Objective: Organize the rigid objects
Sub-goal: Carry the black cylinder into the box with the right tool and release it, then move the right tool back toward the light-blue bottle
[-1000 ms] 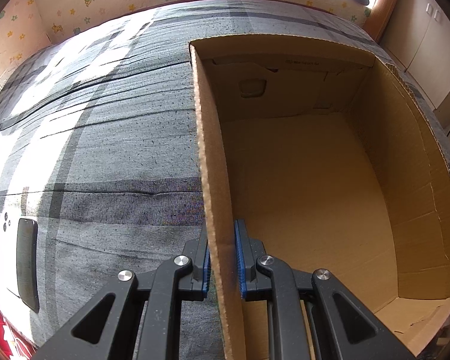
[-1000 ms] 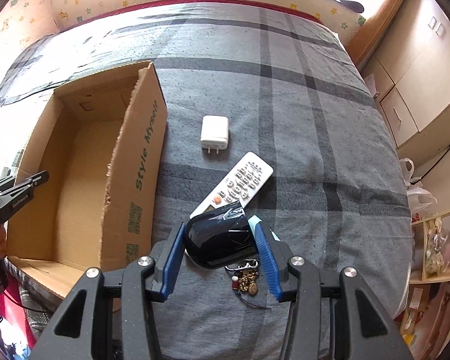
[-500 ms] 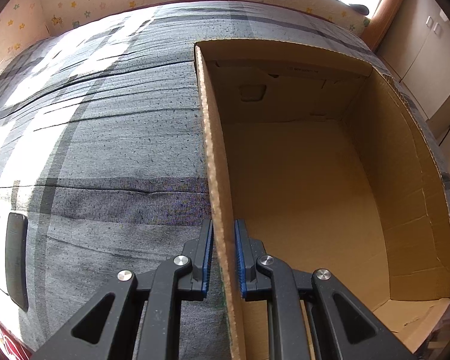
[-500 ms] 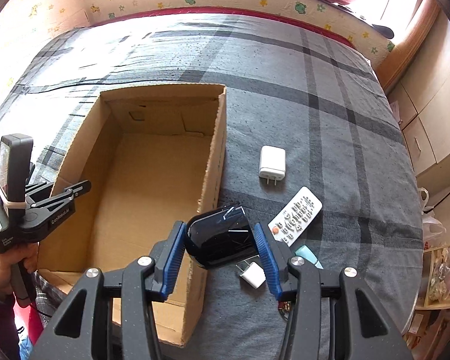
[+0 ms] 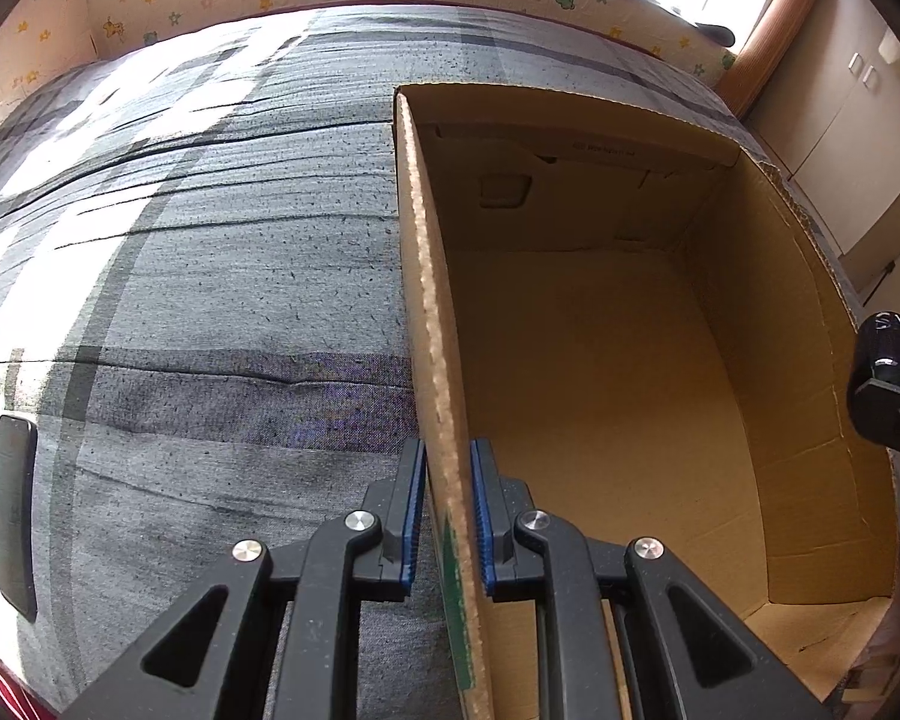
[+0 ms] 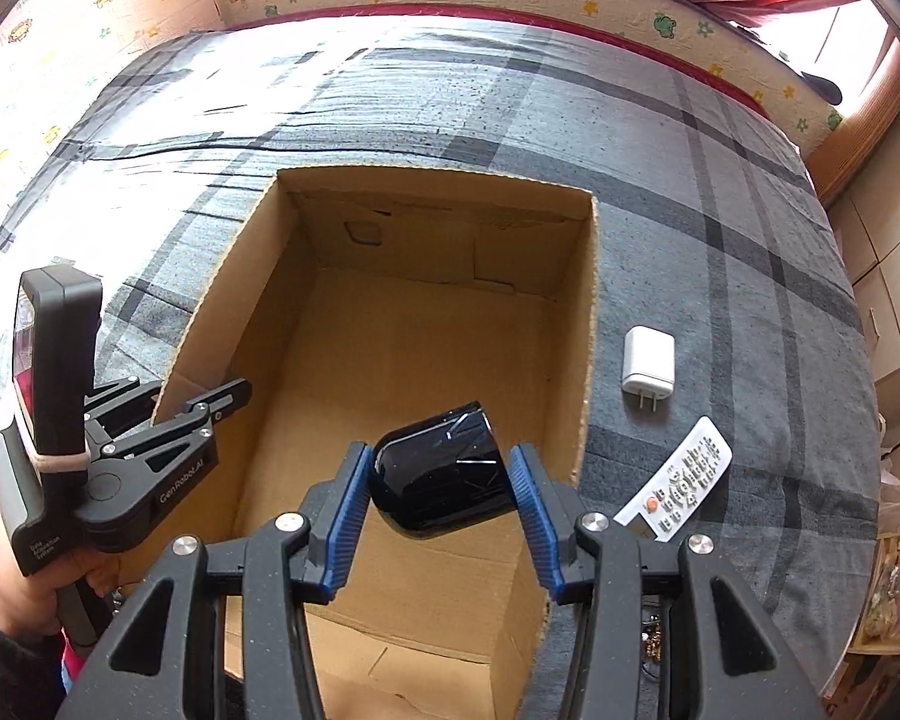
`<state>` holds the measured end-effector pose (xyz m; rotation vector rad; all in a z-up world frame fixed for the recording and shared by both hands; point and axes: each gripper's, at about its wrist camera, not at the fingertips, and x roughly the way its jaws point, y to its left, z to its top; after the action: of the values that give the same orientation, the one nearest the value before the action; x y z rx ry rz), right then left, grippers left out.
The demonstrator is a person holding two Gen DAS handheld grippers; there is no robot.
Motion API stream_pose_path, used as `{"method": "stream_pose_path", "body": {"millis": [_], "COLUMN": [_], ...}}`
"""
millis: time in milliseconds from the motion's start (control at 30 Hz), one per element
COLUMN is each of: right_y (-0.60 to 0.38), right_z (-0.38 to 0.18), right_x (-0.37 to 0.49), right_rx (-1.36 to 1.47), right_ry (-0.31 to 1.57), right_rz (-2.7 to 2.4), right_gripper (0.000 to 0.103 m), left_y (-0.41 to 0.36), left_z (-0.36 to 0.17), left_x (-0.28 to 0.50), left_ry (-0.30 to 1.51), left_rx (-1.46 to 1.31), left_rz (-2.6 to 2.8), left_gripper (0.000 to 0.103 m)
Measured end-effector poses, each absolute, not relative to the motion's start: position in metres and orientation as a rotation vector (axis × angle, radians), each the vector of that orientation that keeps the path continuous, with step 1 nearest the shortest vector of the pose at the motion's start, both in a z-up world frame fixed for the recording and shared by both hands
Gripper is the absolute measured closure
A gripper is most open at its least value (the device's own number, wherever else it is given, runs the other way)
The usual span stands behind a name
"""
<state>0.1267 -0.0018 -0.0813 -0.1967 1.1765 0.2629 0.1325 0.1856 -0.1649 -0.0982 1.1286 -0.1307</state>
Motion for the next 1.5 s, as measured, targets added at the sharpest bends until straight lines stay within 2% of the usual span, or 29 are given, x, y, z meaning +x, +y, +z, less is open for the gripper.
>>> {"method": "stream_pose_path", "body": {"millis": [600,1167,1367,1433,1500], "right_y": [0.041,0.044,0.042,0.039,0.035], "right_z": [-0.13,-0.152,-0.143,-0.137,-0.129], "right_x": [0.15,0.161,0.16,0.159,0.157], "right_rx": [-0.205,-0.178,-0.182,-0.177,-0.163], "right_ry": [1.242,1.272,1.233,1.216,1.195], "right_rz": [0.266,0.262,0.267,0.265,0.26], "right_gripper": [0.052,0.052,0.039,0.034,0.024], "left_y": [0.181,0.175,0.174,0.173,0.172], "left_z": [-0.164,-0.163,-0.162,-0.161,-0.161], "left_x": [0.133,0.129,0.128,0.127,0.128], "left_ry": [1.13,1.123,1.126,1.126,1.129], "left_rx": [-0.093,-0.087,-0.09,-0.087,-0.086], "left_rz": [-0.127,-0.108,-0.101,-0.099,-0.096], "left_gripper": [0.086,0.086,0.086,0.086,0.087]}}
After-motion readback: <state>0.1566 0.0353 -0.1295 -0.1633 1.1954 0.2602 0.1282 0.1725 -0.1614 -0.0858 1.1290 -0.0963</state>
